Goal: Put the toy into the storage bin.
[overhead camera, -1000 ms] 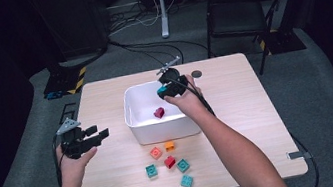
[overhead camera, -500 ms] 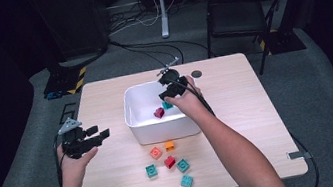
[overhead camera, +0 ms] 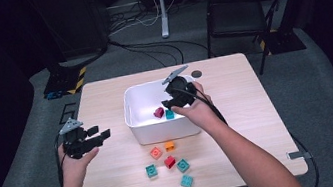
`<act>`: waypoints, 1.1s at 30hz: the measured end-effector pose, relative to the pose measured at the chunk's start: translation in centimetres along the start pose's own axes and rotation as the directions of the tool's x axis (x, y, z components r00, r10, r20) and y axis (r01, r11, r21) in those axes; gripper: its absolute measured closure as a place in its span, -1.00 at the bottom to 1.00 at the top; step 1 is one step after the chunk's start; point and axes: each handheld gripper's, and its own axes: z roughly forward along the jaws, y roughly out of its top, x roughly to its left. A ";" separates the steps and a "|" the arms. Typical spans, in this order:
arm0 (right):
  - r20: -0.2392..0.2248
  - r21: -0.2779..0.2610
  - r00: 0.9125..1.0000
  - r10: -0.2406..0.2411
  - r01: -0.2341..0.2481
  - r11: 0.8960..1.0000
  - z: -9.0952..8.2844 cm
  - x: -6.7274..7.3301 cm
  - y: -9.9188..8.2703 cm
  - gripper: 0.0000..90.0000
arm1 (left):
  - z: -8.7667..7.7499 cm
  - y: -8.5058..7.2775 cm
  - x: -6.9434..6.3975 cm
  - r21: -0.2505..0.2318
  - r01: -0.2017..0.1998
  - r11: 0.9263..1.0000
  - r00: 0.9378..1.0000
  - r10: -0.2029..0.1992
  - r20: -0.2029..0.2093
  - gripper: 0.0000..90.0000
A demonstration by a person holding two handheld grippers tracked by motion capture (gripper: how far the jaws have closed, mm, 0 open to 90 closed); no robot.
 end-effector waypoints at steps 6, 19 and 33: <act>-0.025 -0.035 1.000 -0.018 0.017 0.999 -2.2 1.6 -1.2 0.15 | 0.2 -0.1 -0.2 0.010 -0.003 1.000 1.000 0.003 0.002 -0.07; -0.040 -0.042 0.996 -0.085 0.083 0.996 -4.2 5.2 -4.0 0.11 | 0.4 -0.1 -0.3 0.017 -0.006 1.000 1.000 0.006 0.006 -0.08; -0.045 -0.036 0.988 -0.149 0.148 0.988 -3.2 7.4 -7.7 0.08 | 0.5 -0.1 -0.5 0.017 -0.010 1.000 1.000 0.010 0.005 -0.08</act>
